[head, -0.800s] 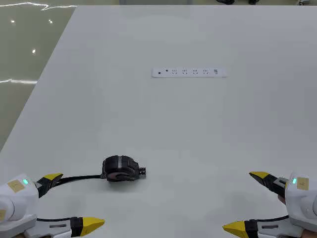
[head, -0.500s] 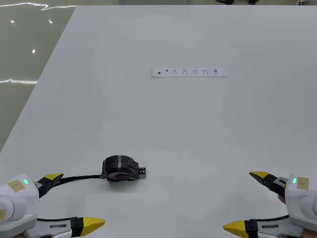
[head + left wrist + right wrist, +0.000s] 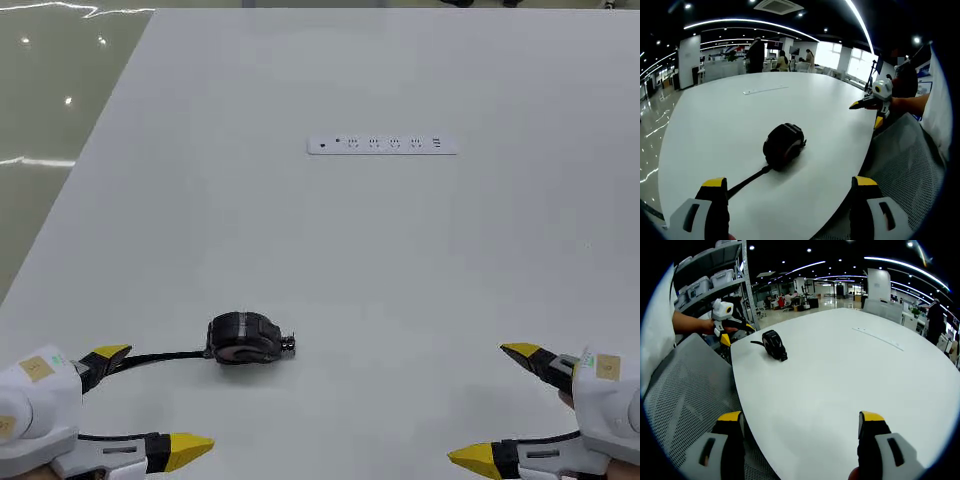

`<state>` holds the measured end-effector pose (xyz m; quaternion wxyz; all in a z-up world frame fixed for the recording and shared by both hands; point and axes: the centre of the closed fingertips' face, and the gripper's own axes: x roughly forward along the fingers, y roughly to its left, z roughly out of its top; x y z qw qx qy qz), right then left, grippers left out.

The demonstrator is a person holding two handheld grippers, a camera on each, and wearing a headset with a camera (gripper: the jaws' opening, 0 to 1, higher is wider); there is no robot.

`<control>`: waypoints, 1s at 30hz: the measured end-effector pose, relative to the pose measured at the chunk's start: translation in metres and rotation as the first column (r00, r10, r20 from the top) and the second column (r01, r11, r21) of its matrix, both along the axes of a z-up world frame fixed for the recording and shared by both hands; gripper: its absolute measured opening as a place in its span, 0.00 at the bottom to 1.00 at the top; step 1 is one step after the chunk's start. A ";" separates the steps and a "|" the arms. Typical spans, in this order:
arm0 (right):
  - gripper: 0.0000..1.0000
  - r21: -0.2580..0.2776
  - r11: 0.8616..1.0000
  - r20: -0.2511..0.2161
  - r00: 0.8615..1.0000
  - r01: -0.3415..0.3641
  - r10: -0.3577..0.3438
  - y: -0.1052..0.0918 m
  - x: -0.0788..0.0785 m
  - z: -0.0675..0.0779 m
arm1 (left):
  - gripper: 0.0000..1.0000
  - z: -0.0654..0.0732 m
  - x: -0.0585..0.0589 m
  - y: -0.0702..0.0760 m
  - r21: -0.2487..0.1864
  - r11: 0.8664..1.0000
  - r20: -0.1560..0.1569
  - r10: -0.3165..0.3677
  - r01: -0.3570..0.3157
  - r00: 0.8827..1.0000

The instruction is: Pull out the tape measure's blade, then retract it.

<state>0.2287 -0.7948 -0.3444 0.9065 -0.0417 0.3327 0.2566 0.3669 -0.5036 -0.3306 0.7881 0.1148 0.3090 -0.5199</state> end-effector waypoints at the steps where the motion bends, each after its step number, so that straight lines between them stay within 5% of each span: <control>1: 0.96 0.001 1.000 0.000 1.000 -0.002 0.002 0.000 0.001 0.000 | 1.00 0.000 0.001 0.000 0.000 1.000 0.002 -0.002 0.002 1.000; 30: 0.87 0.021 0.996 0.002 0.996 -0.092 0.092 0.022 0.026 -0.005 | 0.95 -0.006 0.011 -0.026 0.047 0.988 0.020 -0.151 0.150 0.988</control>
